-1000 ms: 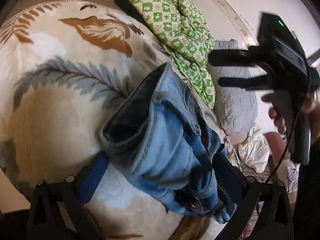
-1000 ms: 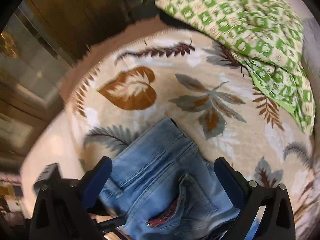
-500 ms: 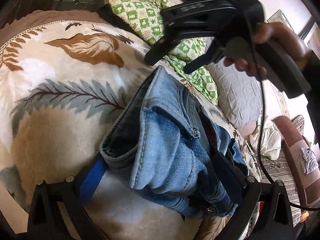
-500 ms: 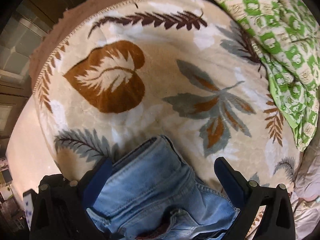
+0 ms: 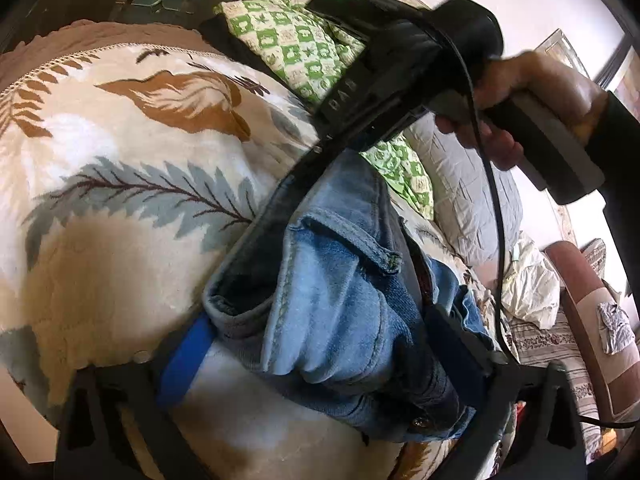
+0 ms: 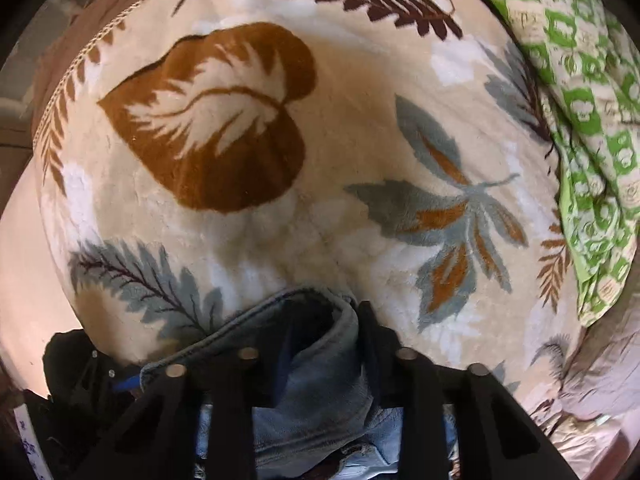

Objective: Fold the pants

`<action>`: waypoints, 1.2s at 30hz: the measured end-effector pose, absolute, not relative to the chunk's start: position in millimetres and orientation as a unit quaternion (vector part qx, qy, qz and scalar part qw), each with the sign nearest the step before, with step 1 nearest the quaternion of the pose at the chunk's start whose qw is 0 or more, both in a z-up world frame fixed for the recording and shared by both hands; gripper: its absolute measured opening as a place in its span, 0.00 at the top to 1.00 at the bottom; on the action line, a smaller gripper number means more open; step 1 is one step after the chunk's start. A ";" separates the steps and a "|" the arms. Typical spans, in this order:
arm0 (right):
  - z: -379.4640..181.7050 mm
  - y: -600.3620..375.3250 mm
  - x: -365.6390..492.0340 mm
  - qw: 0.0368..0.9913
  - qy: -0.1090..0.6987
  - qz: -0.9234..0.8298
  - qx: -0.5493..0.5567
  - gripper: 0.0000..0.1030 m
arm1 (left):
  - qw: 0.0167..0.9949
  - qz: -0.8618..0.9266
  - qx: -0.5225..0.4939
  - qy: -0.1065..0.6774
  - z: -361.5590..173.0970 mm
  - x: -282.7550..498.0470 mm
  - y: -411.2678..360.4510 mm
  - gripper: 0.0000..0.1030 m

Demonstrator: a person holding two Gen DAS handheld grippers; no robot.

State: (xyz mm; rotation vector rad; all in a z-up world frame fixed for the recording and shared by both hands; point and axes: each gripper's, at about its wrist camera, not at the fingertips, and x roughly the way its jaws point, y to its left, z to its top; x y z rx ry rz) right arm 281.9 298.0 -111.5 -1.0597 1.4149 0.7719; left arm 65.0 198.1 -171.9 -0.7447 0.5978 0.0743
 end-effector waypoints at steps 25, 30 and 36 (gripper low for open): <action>41.3 135.8 263.4 0.692 0.505 0.408 -0.317 0.84 | 0.979 0.012 -0.009 0.202 -46.1 40.9 47.6 0.76; 51.1 30.6 282.3 0.734 0.502 0.397 -0.227 0.84 | 0.975 -0.035 0.063 0.210 -32.3 54.3 -16.8 0.76; 12.7 -85.4 307.9 0.757 0.528 0.361 -0.132 0.84 | 0.953 -0.107 0.126 0.252 -51.5 82.6 -96.6 0.76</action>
